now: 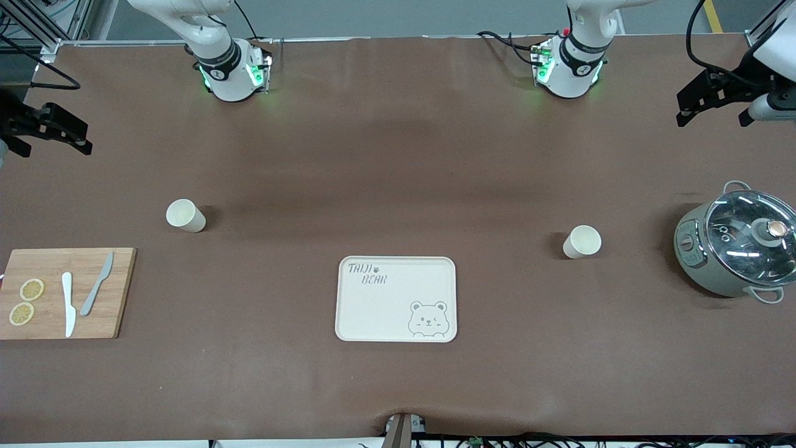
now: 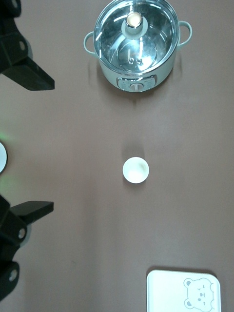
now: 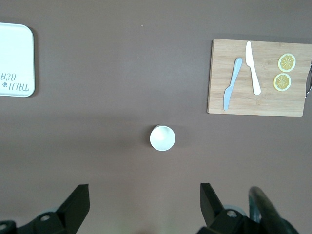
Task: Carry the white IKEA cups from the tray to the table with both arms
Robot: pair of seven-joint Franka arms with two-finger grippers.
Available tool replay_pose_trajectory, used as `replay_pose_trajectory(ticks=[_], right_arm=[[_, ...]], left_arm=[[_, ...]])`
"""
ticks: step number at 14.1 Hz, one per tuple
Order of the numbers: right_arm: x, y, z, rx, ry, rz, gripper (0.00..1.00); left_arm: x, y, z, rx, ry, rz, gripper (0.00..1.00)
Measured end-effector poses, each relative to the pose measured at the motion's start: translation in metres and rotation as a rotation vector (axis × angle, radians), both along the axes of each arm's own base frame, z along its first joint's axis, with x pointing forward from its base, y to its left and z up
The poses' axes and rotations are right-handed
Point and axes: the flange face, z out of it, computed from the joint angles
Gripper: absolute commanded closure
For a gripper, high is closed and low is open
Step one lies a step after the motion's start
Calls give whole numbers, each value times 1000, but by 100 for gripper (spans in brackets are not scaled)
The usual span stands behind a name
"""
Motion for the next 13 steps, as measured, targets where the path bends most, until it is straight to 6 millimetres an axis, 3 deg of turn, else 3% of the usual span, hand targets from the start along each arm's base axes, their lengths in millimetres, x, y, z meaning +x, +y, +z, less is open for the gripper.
replay_pose_trajectory(ticks=[4, 10, 13], right_arm=[[-1, 0, -1, 0, 10, -1, 0], [-1, 0, -1, 0, 13, -1, 0], [-2, -1, -2, 0, 18, -2, 0]], left_arm=[[0, 5, 0, -1, -2, 43, 0], [2, -22, -7, -1, 13, -2, 0], [3, -23, -7, -1, 13, -3, 0]])
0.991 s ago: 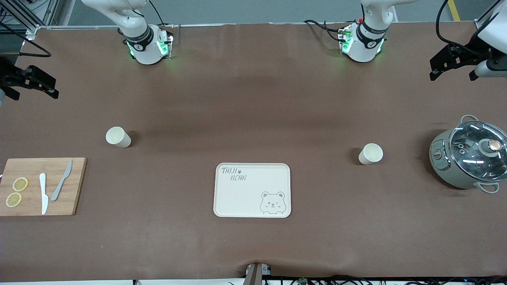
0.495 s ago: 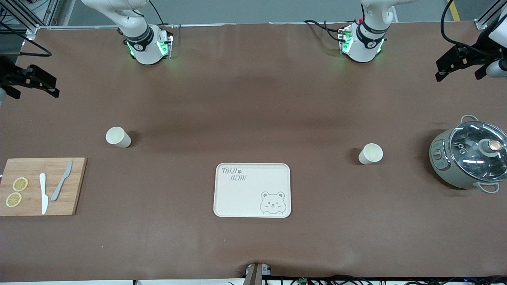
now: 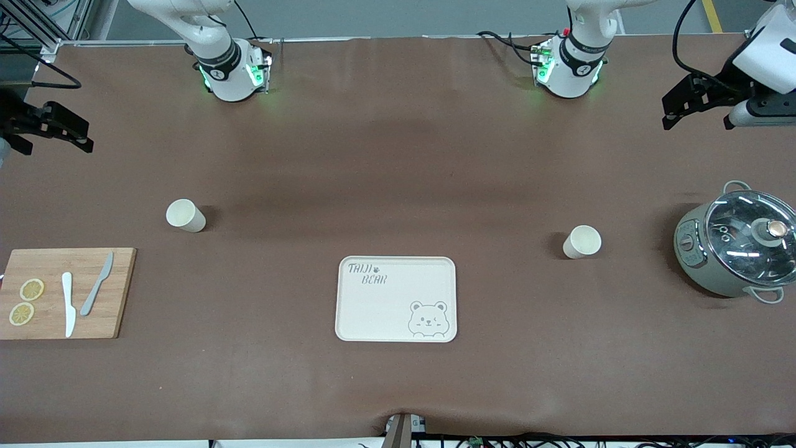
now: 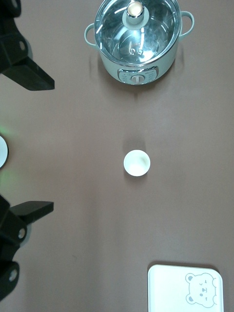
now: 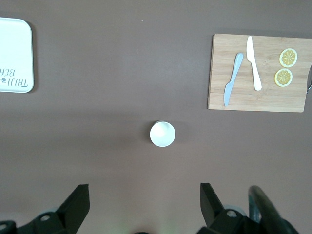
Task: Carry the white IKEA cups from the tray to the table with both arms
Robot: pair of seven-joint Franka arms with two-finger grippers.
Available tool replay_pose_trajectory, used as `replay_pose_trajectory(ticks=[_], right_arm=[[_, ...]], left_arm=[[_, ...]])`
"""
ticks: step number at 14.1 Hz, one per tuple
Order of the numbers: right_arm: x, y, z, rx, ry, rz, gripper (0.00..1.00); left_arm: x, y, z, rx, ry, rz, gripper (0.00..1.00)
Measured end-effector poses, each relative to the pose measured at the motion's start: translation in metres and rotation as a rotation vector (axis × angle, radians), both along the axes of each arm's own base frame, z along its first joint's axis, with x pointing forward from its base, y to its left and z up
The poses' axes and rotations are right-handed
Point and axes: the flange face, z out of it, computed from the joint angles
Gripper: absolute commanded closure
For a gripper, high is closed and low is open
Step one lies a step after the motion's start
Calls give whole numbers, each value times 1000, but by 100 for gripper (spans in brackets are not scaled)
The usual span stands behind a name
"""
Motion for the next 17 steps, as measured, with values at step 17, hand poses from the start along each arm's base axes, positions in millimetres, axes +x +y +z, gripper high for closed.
replay_pose_trajectory(ticks=[17], right_arm=[[0, -7, 0, 0, 1, -14, 0]], left_arm=[[0, 5, 12, -4, -25, 9, 0]])
